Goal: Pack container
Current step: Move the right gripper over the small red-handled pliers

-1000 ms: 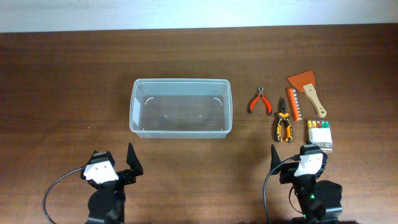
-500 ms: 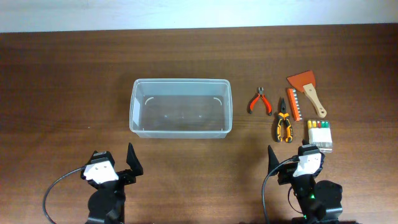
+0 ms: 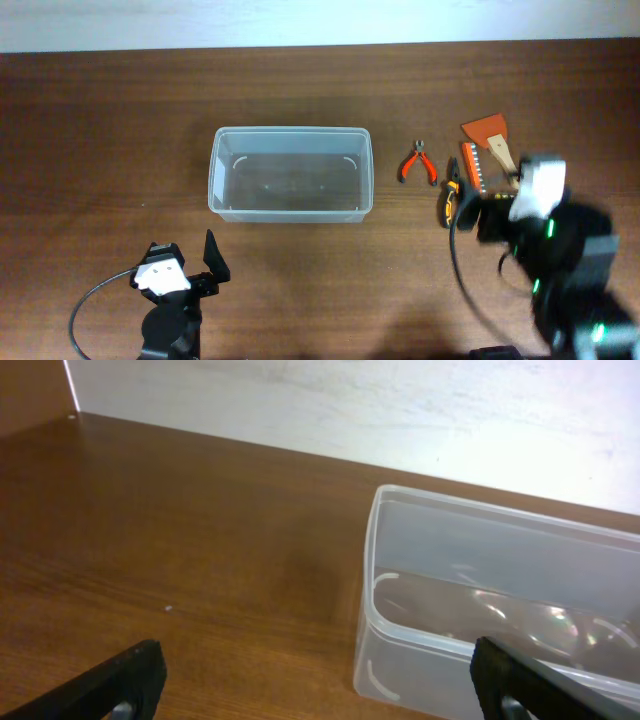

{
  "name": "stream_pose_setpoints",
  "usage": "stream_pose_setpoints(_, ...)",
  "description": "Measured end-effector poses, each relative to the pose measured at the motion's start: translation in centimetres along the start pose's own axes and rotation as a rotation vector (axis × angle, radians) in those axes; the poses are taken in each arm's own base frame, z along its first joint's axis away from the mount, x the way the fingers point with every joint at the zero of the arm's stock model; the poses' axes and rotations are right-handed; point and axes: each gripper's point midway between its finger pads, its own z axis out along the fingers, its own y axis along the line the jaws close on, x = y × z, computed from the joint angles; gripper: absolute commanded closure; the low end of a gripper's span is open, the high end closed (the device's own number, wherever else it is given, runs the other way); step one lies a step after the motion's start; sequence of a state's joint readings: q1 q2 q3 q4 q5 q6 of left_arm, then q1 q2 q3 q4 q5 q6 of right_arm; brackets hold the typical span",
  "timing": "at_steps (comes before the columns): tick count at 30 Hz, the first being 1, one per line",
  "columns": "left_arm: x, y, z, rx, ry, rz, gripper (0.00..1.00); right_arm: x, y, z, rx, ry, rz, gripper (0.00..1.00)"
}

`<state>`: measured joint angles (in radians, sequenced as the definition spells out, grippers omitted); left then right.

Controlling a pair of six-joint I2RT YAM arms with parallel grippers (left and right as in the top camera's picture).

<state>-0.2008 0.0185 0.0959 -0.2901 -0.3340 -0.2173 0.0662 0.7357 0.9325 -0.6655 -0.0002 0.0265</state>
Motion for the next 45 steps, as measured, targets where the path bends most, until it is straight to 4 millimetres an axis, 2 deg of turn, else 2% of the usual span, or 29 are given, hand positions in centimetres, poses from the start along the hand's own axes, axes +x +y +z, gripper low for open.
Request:
stream_pose_setpoints(1, 0.0, 0.0, 0.0, 0.000, 0.000, 0.000, 0.01, -1.6, 0.0, 0.4, 0.003, 0.024, -0.001, 0.01)
stream_pose_setpoints(4, 0.0, 0.0, 0.0, 0.000, 0.001, 0.000, 0.01, -2.4, 0.0, 1.5, 0.011, 0.239, 0.000, 0.01)
stream_pose_setpoints(7, 0.0, 0.0, 0.0, 0.001, 0.001, 0.000, 0.01, -5.1, 0.1, 3.8, 0.013, 0.319, -0.002, 0.01)
stream_pose_setpoints(9, 0.0, 0.0, 0.0, 0.001, 0.001, 0.000, 0.01, -5.6, 0.1, 5.5, 0.012, 0.374, 0.000, 0.01)
stream_pose_setpoints(11, 0.0, 0.0, 0.0, 0.000, 0.001, 0.000, 0.01, -5.0, 0.3, 7.0, -0.001, 0.437, 0.004, 0.01)
stream_pose_setpoints(15, 0.0, 0.0, 0.0, 0.000, 0.001, 0.000, 0.01, -2.4, 0.5, 10.4, -0.012, 0.560, 0.007, 0.01)
stream_pose_setpoints(21, 0.0, 0.0, 0.0, 0.000, 0.001, 0.000, 0.01, 1.3, 0.4, 13.9, -0.004, 0.698, 0.008, 0.00)
stream_pose_setpoints(28, 0.0, 0.0, 0.0, 0.000, 0.001, 0.000, 0.01, 3.3, -0.4, 15.6, 0.040, 0.764, -0.008, 0.05)
stream_pose_setpoints(36, 0.0, 0.0, 0.0, 0.000, 0.001, 0.000, 0.01, 3.4, -0.7, 15.7, 0.044, 0.768, -0.044, 0.07)
stream_pose_setpoints(43, 0.0, 0.0, 0.0, 0.000, 0.001, 0.000, 0.01, 3.4, -0.8, 15.7, 0.035, 0.769, -0.077, 0.17)
stream_pose_setpoints(45, 0.0, 0.0, 0.0, 0.000, 0.001, 0.000, 0.01, 3.5, -0.8, 15.8, 0.034, 0.773, -0.082, 0.18)
